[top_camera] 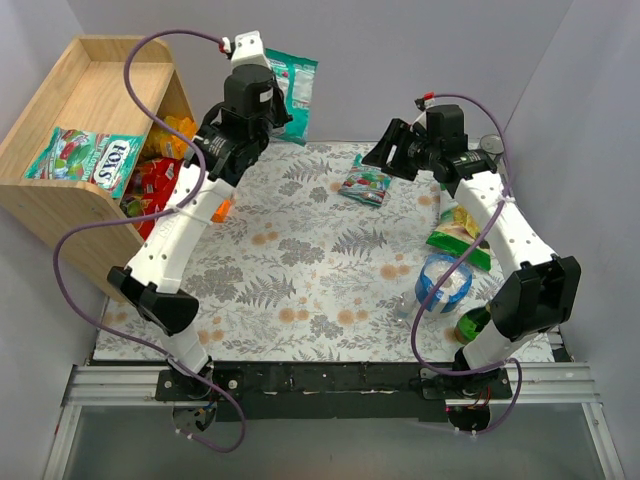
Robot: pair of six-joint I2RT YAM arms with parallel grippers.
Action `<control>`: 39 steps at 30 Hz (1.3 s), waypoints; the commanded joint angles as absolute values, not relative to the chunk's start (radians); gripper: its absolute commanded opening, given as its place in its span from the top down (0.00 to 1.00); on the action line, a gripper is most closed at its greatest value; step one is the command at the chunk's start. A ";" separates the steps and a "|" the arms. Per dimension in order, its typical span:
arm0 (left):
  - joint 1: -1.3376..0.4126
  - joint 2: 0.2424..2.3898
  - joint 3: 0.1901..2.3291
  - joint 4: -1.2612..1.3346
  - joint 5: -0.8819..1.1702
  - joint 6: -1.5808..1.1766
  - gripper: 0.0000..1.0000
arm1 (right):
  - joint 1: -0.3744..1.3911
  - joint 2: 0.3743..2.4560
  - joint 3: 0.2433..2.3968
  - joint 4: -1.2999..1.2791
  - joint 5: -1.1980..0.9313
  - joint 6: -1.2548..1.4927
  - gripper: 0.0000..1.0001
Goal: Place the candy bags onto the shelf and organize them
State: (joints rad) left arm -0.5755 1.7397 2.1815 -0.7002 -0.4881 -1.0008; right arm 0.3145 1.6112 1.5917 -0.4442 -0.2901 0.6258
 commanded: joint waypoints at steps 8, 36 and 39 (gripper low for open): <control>-0.522 1.640 2.270 -0.598 -0.693 -0.992 1.00 | 0.311 1.554 1.534 -0.394 -0.299 0.650 0.30; -0.087 1.477 2.154 -0.609 -0.856 -1.169 1.00 | 0.311 1.560 1.532 -0.440 -0.345 0.621 0.30; -0.077 1.462 2.111 -0.598 -0.906 -1.230 1.00 | 0.311 1.575 1.548 -0.452 -0.351 0.614 0.30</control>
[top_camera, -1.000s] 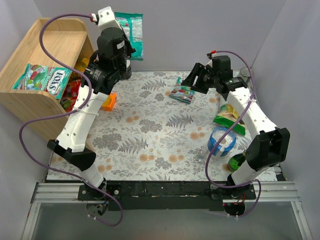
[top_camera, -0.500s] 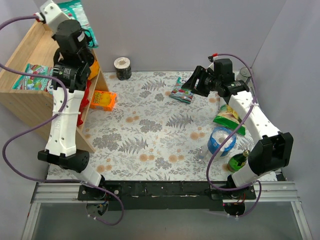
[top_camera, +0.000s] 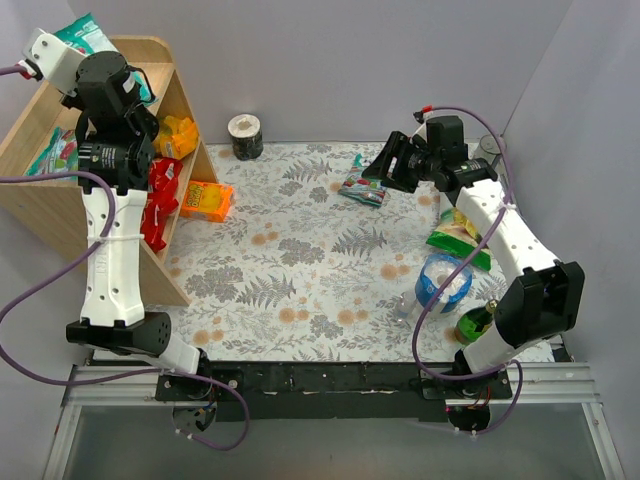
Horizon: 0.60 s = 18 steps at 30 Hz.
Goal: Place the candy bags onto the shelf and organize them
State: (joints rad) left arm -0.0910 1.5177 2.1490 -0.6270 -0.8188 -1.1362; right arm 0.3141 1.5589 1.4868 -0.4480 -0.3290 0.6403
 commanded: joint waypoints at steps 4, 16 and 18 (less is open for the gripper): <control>-0.063 1.468 2.106 -0.627 -0.956 -1.350 1.00 | 0.311 1.601 1.571 -0.471 -0.376 0.612 0.31; -0.045 1.449 2.055 -0.666 -0.948 -1.436 0.93 | 0.311 1.606 1.585 -0.494 -0.399 0.586 0.31; -0.040 1.459 2.071 -0.693 -0.936 -1.439 0.88 | 0.311 1.603 1.583 -0.495 -0.402 0.583 0.31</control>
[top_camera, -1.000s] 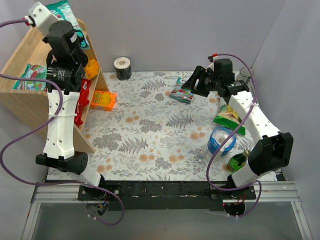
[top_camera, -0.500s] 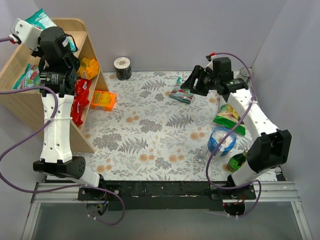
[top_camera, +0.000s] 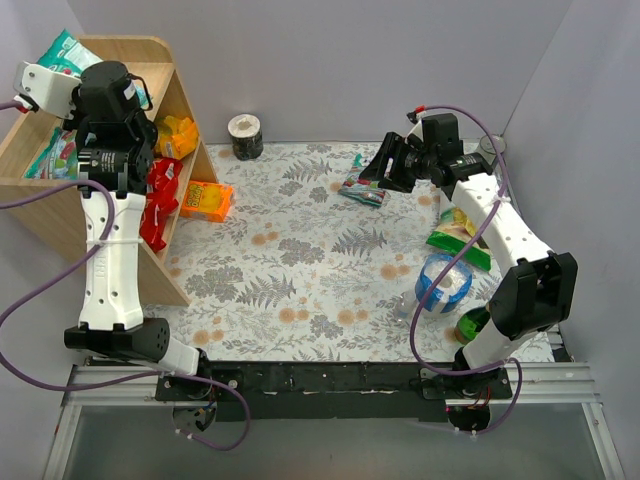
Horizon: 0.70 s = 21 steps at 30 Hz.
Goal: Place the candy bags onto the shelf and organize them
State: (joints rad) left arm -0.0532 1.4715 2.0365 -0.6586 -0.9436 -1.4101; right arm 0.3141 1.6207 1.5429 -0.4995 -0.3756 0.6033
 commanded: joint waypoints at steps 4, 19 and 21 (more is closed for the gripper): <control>-0.031 1.473 2.097 -0.709 -0.922 -1.437 0.76 | 0.311 1.600 1.582 -0.492 -0.402 0.577 0.31; -0.029 1.388 2.103 -0.652 -0.914 -1.365 0.56 | 0.311 1.612 1.580 -0.486 -0.410 0.584 0.31; -0.029 1.365 2.088 -0.612 -0.907 -1.344 0.56 | 0.311 1.614 1.580 -0.486 -0.410 0.589 0.31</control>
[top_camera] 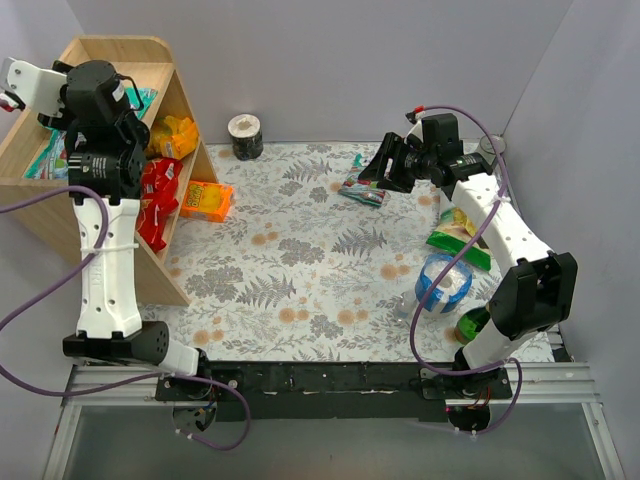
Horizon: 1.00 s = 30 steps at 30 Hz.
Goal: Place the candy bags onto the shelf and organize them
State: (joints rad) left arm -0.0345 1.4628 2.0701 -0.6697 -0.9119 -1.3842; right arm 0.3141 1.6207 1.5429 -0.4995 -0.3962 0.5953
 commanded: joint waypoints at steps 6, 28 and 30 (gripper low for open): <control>-0.031 1.324 2.083 -0.569 -0.861 -1.304 0.56 | 0.311 1.628 1.586 -0.482 -0.419 0.598 0.31; -0.029 1.609 2.211 -0.646 -0.842 -1.296 0.61 | 0.308 1.615 1.542 -0.457 -0.426 0.586 0.33; -0.029 1.580 2.156 -0.631 -0.891 -1.302 0.63 | 0.308 1.620 1.549 -0.460 -0.428 0.586 0.33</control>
